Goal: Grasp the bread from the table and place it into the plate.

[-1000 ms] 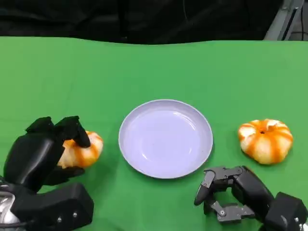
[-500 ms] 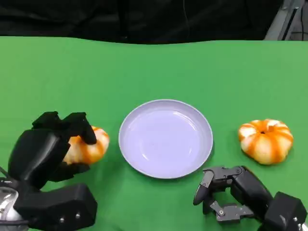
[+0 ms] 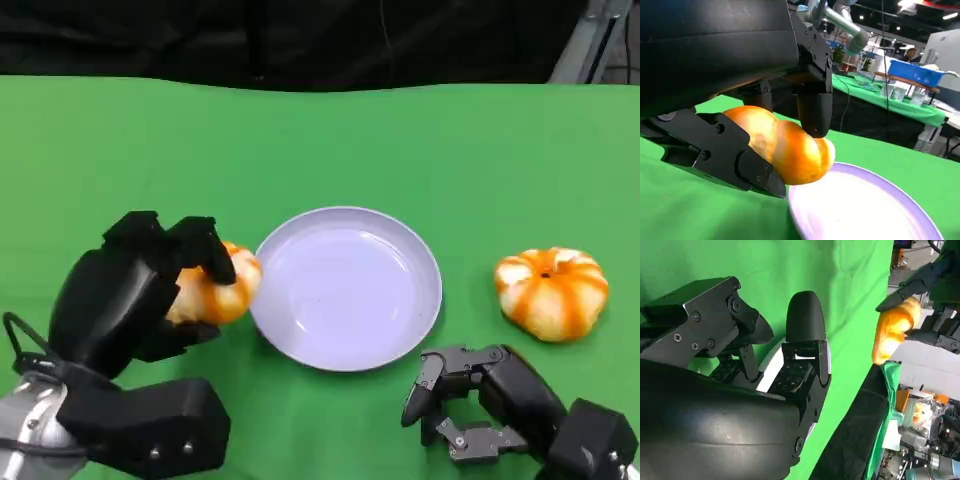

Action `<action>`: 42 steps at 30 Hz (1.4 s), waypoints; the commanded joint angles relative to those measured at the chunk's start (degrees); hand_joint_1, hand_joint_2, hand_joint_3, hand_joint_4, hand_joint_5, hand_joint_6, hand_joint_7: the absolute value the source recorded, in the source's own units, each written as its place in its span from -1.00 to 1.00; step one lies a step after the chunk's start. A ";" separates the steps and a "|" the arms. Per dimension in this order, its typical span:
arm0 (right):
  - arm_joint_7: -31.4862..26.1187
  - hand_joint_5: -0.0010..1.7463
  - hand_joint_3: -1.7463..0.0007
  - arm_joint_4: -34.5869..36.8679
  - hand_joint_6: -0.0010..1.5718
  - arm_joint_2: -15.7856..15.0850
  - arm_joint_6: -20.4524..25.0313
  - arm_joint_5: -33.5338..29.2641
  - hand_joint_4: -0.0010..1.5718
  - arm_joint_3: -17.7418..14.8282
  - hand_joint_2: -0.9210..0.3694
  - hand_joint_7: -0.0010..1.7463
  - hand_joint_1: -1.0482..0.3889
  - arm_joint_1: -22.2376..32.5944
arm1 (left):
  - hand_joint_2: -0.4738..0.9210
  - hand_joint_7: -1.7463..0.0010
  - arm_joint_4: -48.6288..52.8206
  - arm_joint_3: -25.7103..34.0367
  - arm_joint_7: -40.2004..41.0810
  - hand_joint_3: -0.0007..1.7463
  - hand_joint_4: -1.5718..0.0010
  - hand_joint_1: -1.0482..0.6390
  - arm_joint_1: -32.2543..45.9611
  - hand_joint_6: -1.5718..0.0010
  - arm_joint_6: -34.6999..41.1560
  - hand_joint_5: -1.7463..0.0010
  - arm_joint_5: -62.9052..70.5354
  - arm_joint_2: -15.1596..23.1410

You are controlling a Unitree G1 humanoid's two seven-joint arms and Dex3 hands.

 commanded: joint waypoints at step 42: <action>-0.89 0.55 -0.25 -0.63 0.29 -0.28 -1.35 -0.26 0.28 0.80 -0.48 0.18 0.75 0.41 | 0.88 -0.92 16.31 -9.22 -4.22 -0.99 0.34 0.14 -17.84 0.41 -2.48 -1.00 0.59 -8.49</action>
